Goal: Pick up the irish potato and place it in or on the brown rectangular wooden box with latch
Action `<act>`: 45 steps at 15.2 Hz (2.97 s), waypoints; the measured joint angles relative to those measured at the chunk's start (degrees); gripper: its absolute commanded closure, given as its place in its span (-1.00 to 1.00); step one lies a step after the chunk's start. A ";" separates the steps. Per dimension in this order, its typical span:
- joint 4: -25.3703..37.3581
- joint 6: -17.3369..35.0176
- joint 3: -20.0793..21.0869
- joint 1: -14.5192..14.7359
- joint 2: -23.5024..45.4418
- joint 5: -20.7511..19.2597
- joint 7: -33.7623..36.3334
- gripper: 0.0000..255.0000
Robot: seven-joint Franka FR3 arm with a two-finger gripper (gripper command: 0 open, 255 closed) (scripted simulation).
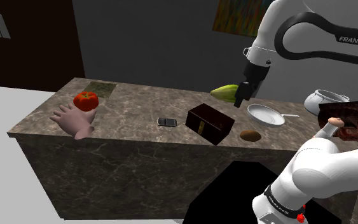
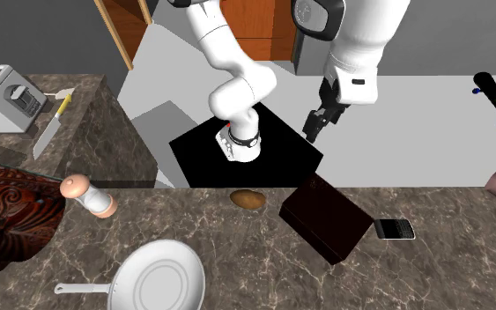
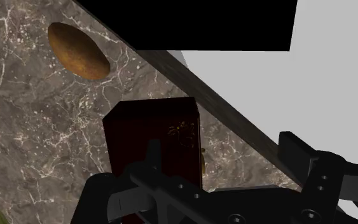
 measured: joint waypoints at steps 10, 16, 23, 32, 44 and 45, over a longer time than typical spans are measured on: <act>-13.04 6.58 -10.51 -2.59 -6.58 -6.68 -12.76 -1.00; -19.73 12.02 -20.14 -6.50 -7.93 -13.74 -23.33 -1.00; -22.90 22.76 -32.92 -9.86 -0.40 -22.15 -35.46 -1.00; -26.27 32.13 -38.51 -10.57 5.59 -25.96 -38.36 -1.00; -26.57 32.96 -38.74 -10.47 6.11 -26.11 -38.26 1.00; -26.57 32.96 -38.74 -10.47 6.11 -26.11 -38.26 1.00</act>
